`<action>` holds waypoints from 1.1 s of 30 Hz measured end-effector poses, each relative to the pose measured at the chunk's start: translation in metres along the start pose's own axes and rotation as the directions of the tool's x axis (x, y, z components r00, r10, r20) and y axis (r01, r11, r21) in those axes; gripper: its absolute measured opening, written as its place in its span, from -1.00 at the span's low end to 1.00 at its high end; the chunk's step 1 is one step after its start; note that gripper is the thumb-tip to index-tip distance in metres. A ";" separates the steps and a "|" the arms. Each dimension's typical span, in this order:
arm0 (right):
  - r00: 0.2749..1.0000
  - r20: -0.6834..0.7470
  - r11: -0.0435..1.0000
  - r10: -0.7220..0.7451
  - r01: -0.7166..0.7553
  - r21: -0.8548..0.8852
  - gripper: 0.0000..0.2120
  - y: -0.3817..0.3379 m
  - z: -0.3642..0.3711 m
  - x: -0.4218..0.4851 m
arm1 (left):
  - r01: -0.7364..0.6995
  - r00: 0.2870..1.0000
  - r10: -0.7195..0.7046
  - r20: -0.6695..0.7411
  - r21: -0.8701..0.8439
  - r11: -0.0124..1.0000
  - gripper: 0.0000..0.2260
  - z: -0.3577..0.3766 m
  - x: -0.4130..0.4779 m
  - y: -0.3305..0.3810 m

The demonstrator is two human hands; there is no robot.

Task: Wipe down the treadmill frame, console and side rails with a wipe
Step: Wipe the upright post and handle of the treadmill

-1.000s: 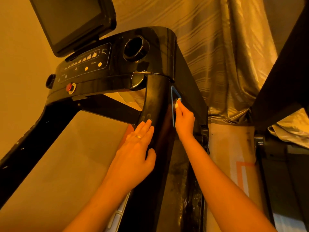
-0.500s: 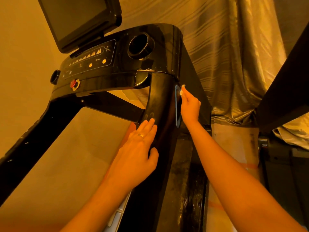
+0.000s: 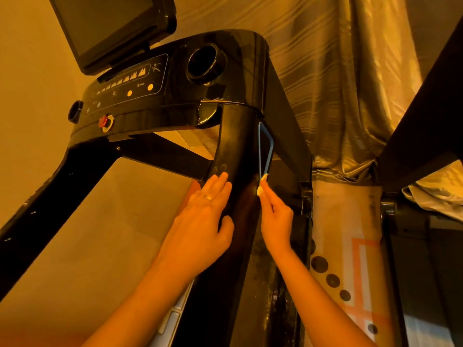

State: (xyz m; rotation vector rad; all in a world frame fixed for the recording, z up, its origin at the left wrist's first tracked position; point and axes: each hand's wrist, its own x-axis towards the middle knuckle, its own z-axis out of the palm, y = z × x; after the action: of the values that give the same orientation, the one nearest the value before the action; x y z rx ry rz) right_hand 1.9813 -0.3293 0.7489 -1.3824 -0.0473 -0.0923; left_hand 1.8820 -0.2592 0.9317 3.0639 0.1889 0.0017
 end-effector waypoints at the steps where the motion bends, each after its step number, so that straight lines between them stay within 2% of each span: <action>1: 1.000 -0.009 1.000 -0.004 0.004 0.008 -0.68 -0.001 0.002 -0.007 | 0.000 1.000 0.000 -0.002 0.000 1.000 -0.43 0.000 0.000 0.000; 6: 0.998 -0.059 0.999 0.011 -0.013 -0.037 -0.66 -0.013 0.014 0.023 | -0.018 1.000 0.018 0.004 -0.005 1.000 -0.42 0.001 0.001 -0.001; 13: 0.999 -0.014 0.990 -0.050 0.048 -0.135 -0.65 -0.015 0.007 0.017 | -0.029 1.000 0.029 -0.010 -0.004 1.000 -0.43 0.001 0.001 -0.001; 18: 1.000 -0.019 0.998 -0.011 0.010 -0.065 -0.65 -0.009 0.001 -0.033 | -0.018 1.000 0.018 -0.021 -0.003 1.000 -0.42 0.002 0.000 -0.002; 26: 0.996 -0.084 0.995 0.008 -0.016 -0.101 -0.63 -0.016 0.012 -0.009 | -0.024 0.999 0.024 -0.024 0.009 1.000 -0.42 0.001 0.001 -0.002; 33: 1.000 -0.024 0.996 0.018 -0.020 -0.092 -0.64 -0.015 0.004 -0.032 | -0.049 0.998 0.049 -0.025 0.014 0.999 -0.42 0.002 0.001 -0.002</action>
State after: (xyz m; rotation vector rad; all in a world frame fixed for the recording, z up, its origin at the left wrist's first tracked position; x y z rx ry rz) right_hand 1.9480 -0.3266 0.7617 -1.4733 -0.0106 -0.0949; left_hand 1.8826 -0.2573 0.9299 3.0826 0.1158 0.0424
